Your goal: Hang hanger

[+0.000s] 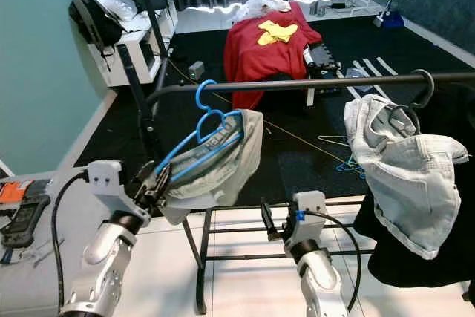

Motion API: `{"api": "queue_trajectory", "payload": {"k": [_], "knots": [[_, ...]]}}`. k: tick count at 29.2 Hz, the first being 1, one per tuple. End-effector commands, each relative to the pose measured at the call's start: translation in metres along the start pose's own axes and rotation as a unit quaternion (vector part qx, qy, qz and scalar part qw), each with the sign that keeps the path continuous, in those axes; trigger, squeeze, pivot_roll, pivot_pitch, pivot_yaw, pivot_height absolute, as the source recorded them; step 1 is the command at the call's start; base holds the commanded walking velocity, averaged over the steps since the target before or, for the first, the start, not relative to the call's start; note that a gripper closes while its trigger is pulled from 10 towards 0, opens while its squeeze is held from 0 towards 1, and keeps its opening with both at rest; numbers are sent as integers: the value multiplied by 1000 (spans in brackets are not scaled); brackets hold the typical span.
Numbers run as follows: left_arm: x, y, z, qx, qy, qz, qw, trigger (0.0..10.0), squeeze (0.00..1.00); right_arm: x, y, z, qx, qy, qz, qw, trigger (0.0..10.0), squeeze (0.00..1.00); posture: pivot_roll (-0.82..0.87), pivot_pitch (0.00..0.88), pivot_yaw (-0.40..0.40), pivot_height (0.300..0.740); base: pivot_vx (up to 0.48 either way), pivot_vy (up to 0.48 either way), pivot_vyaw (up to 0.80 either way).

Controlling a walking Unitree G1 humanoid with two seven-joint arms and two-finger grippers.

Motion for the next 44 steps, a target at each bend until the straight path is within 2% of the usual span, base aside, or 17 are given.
{"api": "queue_trajectory", "payload": {"k": [1,4,6,7,12,17,19,21,23,29,35,36,37,38,39,40,44], "knots": [[0,-3,3,-24,15,7,1000,10000,0,3,0,0,-2,-10,-6,1000,10000,0,-84,67,47,740,0,0,0],[0,-30,5,-115,50,55,991,10000,0,3,-1,0,-2,-10,-3,1000,10000,0,-86,67,45,740,0,0,0],[0,-30,5,-115,50,55,991,10000,0,3,-1,0,-2,-10,-3,1000,10000,0,-86,67,45,740,0,0,0],[1,-44,6,-162,68,74,982,10000,0,3,-2,-1,-1,-9,-2,1000,10000,0,-86,67,44,740,0,0,0],[3,-56,1,-197,77,64,975,10000,0,3,-3,-2,-1,-10,-1,1000,10000,0,-85,64,42,740,0,0,0],[6,-51,-8,-172,60,35,983,10000,0,3,-3,-3,-1,-11,0,1000,10000,0,-89,61,44,740,0,0,0],[27,-50,-24,-149,-3,39,988,10000,0,5,-6,-4,-4,-16,1,1000,10000,0,-98,60,48,740,0,0,0],[27,-50,-24,-149,-3,39,988,10000,0,5,-6,-4,-4,-16,1,1000,10000,0,-98,60,48,740,0,0,0],[48,-49,-34,-132,-45,27,990,10000,0,6,-8,-6,-7,-18,2,1000,10000,0,-95,59,43,740,0,0,0],[60,-58,-42,-141,-59,20,988,10000,0,6,-9,-6,-7,-19,2,1000,10000,0,-93,57,43,740,0,0,0],[59,-65,-46,-151,-41,6,988,10000,0,6,-10,-6,-8,-19,3,1000,10000,0,-93,56,44,740,0,0,0],[48,-67,-54,-143,0,-46,989,10000,0,7,-10,-7,-8,-20,4,1000,10000,0,-92,59,48,740,0,0,0],[48,-67,-54,-143,0,-46,989,10000,0,7,-10,-7,-8,-20,4,1000,10000,0,-92,59,48,740,0,0,0],[39,-65,-63,-116,28,-90,989,10000,0,8,-11,-8,-10,-21,5,1000,10000,0,-94,64,52,740,0,0,0],[39,-65,-63,-116,28,-90,989,10000,0,8,-11,-8,-10,-21,5,1000,10000,0,-94,64,52,740,0,0,0],[33,-61,-73,-90,41,-128,987,10000,0,9,-12,-9,-12,-23,6,1000,10000,0,-95,67,55,740,0,0,0],[31,-57,-81,-66,47,-150,985,10000,0,10,-13,-9,-13,-24,7,1000,10000,0,-94,69,58,740,0,0,0]]}}
Point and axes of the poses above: a point about 5 cm out from each wrist's last joint towards the gripper, its own z axis pointing back from the gripper into the wrist, its own x axis along the axis of the wrist's last joint, y = z × x, the point moved 2 cm from there along -z, pointing out of the wrist towards the gripper, and after that the axes turned 15 degrees about z, right-handed, at the moved point
